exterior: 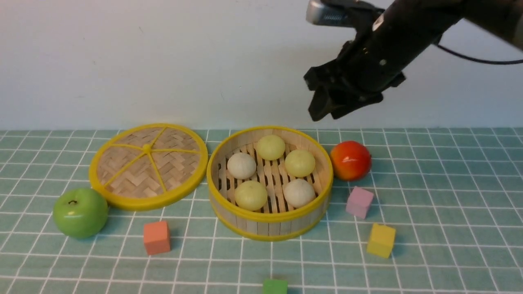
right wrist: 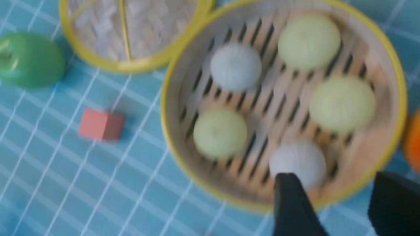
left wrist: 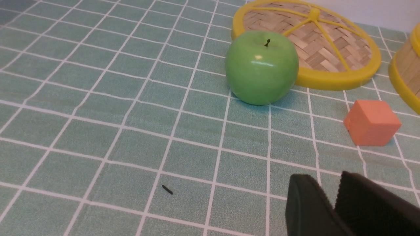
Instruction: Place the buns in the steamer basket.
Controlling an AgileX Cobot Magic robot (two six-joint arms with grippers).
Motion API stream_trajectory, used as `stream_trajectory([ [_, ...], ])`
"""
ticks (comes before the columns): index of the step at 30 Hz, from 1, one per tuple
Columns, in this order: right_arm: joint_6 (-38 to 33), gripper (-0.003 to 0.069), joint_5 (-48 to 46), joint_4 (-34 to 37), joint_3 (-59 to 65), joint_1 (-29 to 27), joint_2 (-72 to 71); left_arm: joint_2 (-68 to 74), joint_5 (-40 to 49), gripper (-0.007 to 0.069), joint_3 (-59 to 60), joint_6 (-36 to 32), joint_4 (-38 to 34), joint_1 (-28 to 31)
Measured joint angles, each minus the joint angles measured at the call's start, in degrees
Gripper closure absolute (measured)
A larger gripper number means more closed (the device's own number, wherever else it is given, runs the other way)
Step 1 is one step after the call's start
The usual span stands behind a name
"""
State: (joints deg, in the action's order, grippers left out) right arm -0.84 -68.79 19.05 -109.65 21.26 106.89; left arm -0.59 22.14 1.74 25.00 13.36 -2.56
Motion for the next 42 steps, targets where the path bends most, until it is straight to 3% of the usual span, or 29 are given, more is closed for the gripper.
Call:
stream_trajectory([
  [2,3.57,0.0498,-1.55,-1.89,2.17,0.04,-5.75,0.0,0.0,0.0461,0.0,0.0,0.0,0.0],
  [3,3.7,0.0498,-1.55,-1.97,2.52,0.04,-5.75,0.0,0.0,0.0461,0.0,0.0,0.0,0.0],
  [4,4.35,0.0587,-1.87,-2.22,5.87,0.04,-10.47,0.0,0.0,0.0459,0.0,0.0,0.0,0.0],
  [7,4.57,0.0667,-2.19,-2.42,13.39,0.04,-18.03,0.0,0.0,0.046,0.0,0.0,0.0,0.0],
  [18,4.74,0.0673,0.13,-5.7,50.66,0.04,-44.71,0.0,0.0,0.0442,0.0,0.0,0.0,0.0],
  [25,4.8,0.0673,-2.44,-6.04,60.94,0.04,-52.43,0.0,0.0,0.0434,0.0,0.0,0.0,0.0],
  [30,4.15,0.0669,-1.88,-10.54,62.67,0.04,-56.21,0.0,0.0,0.0425,0.0,0.0,0.0,0.0],
  [34,3.75,0.0667,11.25,-14.69,66.35,0.05,-61.46,0.0,0.0,0.0424,0.0,0.0,0.0,0.0],
  [37,3.52,0.0665,26.56,-15.9,74.67,-3.25,-71.98,0.0,0.0,0.0422,0.0,0.0,0.0,0.0],
  [42,3.52,0.0661,38.84,-17.42,89.59,-9.86,-88.46,0.0,0.0,0.0421,0.0,0.0,0.0,0.0],
])
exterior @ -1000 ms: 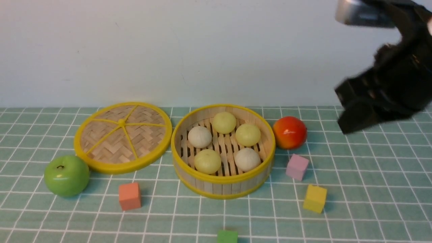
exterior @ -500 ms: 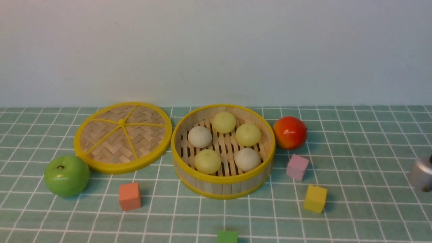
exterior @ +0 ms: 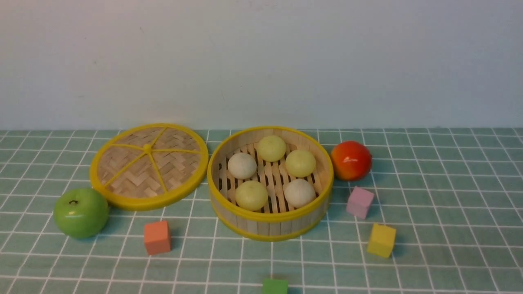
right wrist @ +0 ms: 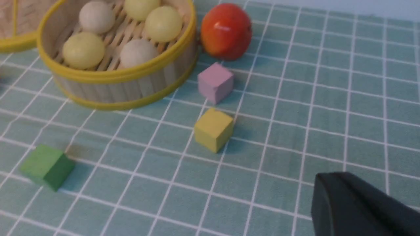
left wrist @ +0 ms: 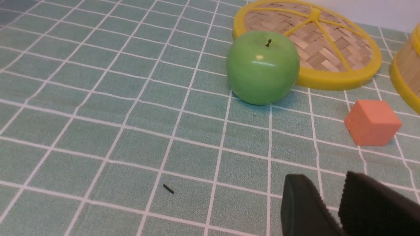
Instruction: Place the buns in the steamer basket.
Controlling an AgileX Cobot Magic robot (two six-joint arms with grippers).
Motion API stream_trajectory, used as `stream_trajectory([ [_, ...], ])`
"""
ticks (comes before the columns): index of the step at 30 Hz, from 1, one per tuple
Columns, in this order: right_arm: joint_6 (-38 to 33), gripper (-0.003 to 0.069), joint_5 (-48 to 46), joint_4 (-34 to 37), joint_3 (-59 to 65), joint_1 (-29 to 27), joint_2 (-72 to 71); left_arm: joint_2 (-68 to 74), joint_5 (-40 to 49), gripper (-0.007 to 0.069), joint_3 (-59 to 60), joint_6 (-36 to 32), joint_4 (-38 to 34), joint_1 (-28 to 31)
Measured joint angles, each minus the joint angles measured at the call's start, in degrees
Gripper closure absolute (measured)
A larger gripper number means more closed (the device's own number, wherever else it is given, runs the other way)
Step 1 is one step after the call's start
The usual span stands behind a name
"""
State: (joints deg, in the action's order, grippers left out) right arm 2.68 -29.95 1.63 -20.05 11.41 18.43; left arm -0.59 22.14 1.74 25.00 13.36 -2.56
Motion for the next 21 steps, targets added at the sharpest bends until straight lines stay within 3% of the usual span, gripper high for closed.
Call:
stream_trajectory([
  [7,0.14,0.0658,4.81,-0.57,20.27,-7.91,-18.62,0.0,-0.09,0.0421,0.0,0.0,0.0,0.0],
  [21,0.0,0.0648,7.67,0.59,20.82,-8.9,-19.05,0.0,0.36,0.0407,0.0,0.0,0.05,0.0],
])
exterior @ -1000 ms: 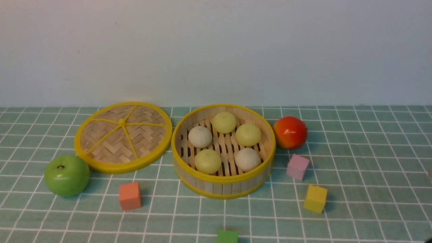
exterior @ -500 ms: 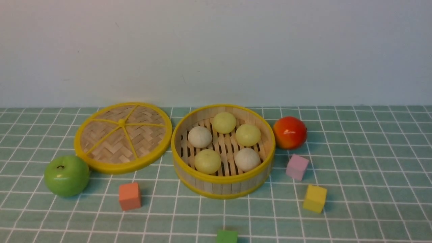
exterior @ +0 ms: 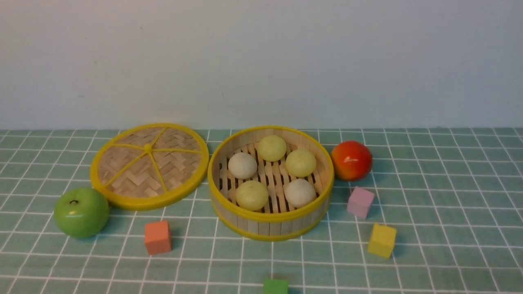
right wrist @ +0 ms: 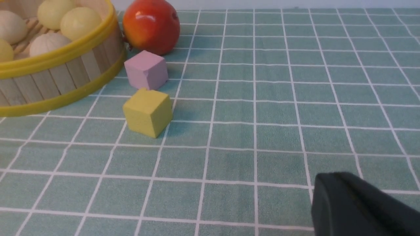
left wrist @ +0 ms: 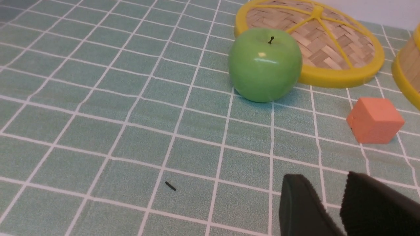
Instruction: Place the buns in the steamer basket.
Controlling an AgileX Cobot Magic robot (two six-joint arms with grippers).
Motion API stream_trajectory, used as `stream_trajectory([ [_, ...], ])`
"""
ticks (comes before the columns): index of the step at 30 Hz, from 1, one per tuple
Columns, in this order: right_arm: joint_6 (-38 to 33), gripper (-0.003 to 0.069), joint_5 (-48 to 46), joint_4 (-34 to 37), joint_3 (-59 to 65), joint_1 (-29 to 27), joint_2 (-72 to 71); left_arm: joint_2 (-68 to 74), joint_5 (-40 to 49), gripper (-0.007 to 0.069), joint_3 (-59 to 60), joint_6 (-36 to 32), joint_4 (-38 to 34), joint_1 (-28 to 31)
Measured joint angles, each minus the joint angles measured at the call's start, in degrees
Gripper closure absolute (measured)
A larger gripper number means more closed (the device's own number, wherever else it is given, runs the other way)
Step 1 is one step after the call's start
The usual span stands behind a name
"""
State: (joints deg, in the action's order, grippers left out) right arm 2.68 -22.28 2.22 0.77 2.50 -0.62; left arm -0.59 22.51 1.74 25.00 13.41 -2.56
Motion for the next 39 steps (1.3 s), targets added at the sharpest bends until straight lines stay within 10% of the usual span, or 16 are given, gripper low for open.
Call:
stream_trajectory([
  [39,0.0,0.0637,0.0,0.04,0.0,0.0,0.0,0.0,0.0,0.0393,0.0,0.0,0.0,0.0],
])
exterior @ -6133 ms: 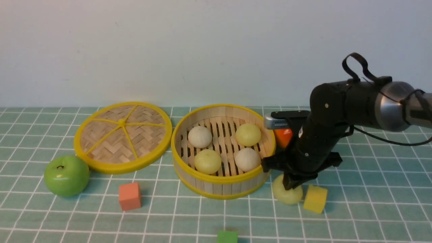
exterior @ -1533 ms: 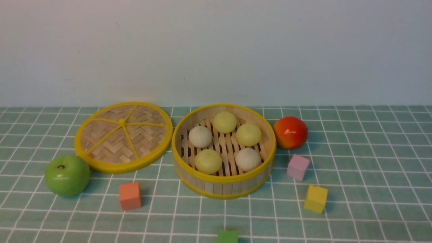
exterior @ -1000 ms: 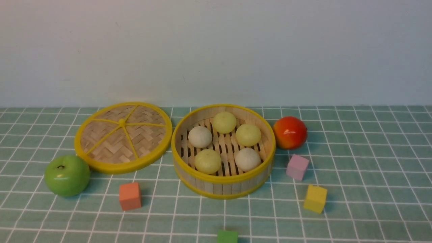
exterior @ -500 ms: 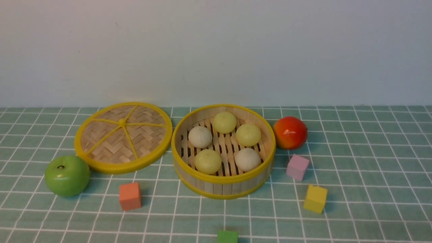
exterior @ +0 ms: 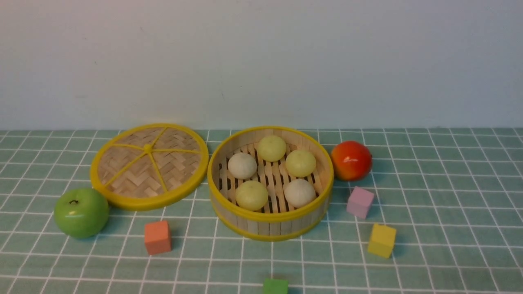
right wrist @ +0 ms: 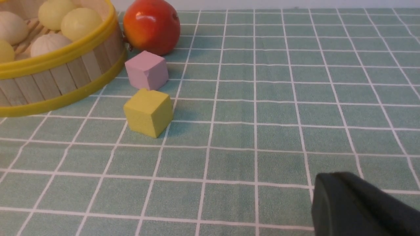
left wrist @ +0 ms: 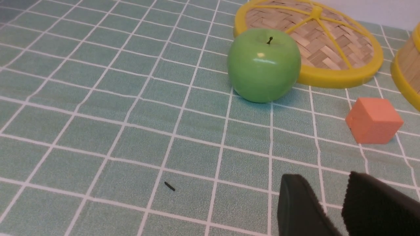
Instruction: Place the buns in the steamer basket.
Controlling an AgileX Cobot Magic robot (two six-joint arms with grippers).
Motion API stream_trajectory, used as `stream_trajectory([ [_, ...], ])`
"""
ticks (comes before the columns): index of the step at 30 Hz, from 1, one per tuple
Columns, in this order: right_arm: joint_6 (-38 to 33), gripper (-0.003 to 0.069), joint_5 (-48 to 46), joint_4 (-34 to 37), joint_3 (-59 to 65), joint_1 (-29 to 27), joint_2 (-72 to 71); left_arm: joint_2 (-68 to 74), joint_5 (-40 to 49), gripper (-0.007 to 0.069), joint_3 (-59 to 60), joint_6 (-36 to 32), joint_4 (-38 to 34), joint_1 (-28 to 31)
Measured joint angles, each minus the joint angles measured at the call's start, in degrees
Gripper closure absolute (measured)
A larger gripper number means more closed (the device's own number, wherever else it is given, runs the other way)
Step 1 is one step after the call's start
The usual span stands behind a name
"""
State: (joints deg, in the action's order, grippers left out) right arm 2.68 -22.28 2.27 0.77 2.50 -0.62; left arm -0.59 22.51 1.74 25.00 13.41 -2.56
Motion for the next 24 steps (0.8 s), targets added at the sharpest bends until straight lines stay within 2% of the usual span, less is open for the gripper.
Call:
stream_trajectory([
  [24,0.0,0.062,0.0,0.0,0.02,0.0,0.0,0.0,0.0,0.0392,0.0,0.0,0.0,0.0],
])
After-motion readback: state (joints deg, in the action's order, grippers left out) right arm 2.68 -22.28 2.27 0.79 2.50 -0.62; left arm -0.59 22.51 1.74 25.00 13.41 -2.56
